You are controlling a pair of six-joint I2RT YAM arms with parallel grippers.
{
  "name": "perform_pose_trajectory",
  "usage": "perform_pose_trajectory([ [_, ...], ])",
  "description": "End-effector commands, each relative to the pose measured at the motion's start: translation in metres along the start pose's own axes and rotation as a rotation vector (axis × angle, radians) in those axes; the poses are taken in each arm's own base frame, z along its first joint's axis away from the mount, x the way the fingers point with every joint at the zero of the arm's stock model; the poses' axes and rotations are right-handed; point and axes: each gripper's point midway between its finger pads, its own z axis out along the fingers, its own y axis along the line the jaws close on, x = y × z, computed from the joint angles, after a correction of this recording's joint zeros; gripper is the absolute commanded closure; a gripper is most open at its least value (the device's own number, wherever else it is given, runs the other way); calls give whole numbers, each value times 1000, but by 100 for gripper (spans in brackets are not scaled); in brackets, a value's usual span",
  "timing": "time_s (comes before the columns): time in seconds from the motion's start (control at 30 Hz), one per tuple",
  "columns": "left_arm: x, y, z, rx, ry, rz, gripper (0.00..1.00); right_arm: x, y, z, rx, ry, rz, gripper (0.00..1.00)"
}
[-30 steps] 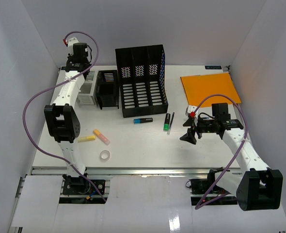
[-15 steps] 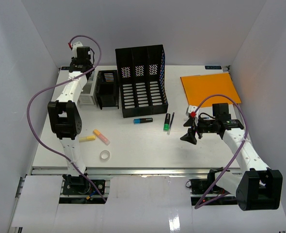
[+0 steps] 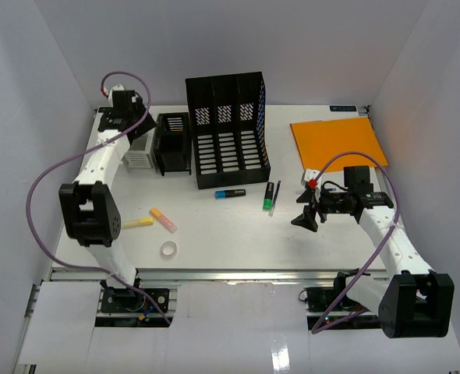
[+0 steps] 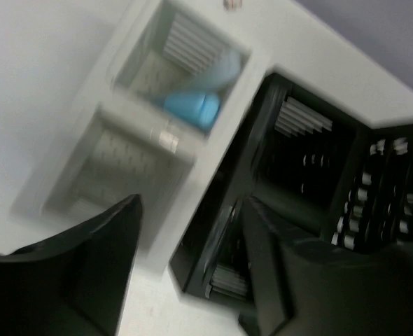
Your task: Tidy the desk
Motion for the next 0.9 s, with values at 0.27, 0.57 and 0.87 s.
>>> perform_pose_trajectory([
  [0.27, 176, 60, -141, 57, 346, -354, 56, -5, 7, -4, -20, -40, -2, 19],
  [0.57, 233, 78, -130, -37, 542, -324, 43, -2, 3, -5, -7, -34, 10, 19],
  [0.87, 241, 78, -110, -85, 619, -239, 40, 1, 1, -6, -1, -29, 25, 19],
])
